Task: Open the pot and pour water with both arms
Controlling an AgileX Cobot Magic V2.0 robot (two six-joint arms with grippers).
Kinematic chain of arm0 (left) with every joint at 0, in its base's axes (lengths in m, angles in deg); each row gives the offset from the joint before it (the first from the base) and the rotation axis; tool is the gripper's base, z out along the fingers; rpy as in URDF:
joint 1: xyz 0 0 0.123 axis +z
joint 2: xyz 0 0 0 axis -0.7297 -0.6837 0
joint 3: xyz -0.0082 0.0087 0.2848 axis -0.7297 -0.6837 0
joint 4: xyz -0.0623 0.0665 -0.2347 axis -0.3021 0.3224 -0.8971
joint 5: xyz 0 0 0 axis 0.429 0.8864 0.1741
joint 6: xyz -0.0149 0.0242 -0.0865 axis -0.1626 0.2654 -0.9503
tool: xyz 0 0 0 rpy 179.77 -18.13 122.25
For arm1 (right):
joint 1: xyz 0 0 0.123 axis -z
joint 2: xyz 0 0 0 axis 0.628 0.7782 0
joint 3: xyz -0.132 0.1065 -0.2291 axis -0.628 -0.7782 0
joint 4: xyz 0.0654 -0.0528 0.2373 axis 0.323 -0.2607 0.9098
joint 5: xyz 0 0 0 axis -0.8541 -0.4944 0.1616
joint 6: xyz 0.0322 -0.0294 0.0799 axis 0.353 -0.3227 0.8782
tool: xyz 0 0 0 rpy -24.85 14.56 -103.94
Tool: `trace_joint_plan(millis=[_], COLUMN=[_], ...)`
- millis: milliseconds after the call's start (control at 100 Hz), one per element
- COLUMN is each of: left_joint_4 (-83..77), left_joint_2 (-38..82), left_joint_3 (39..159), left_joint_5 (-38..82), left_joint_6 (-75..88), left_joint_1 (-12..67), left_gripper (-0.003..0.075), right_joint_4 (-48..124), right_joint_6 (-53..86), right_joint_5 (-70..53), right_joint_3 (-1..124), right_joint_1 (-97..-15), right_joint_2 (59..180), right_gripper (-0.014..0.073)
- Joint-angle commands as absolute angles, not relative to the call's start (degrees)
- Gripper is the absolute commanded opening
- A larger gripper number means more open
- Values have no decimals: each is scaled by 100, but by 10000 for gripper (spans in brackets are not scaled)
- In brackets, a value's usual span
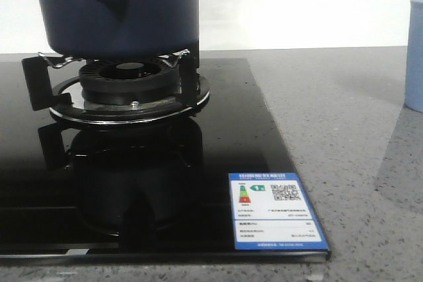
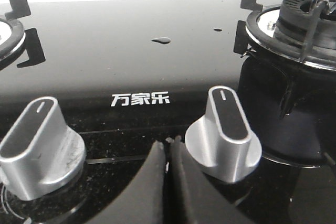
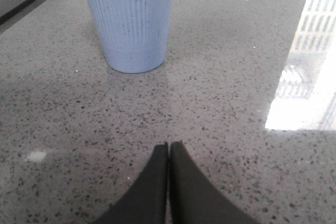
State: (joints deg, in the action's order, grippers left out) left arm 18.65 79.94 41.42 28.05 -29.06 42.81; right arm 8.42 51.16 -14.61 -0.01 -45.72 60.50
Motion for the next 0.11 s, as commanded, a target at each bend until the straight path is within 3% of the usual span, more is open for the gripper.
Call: trace_joint_plan(millis=[0,100], left_joint_4=[1802,1802], left_joint_2=[8144,8144], left_joint_3=[3917,3917], left_joint_5=[2540,2540], left_joint_6=[-2939,-2939], left_joint_1=[4299,4299], left_gripper=[-20,-19], right_joint_4=[769,769], right_joint_6=[5050,5050], right_joint_5=[-1323,-1323], right_joint_3=[-36,-36], right_joint_1=[-4551,-4551], right_joint_2=[5950,5950], right_gripper=[-66,-66])
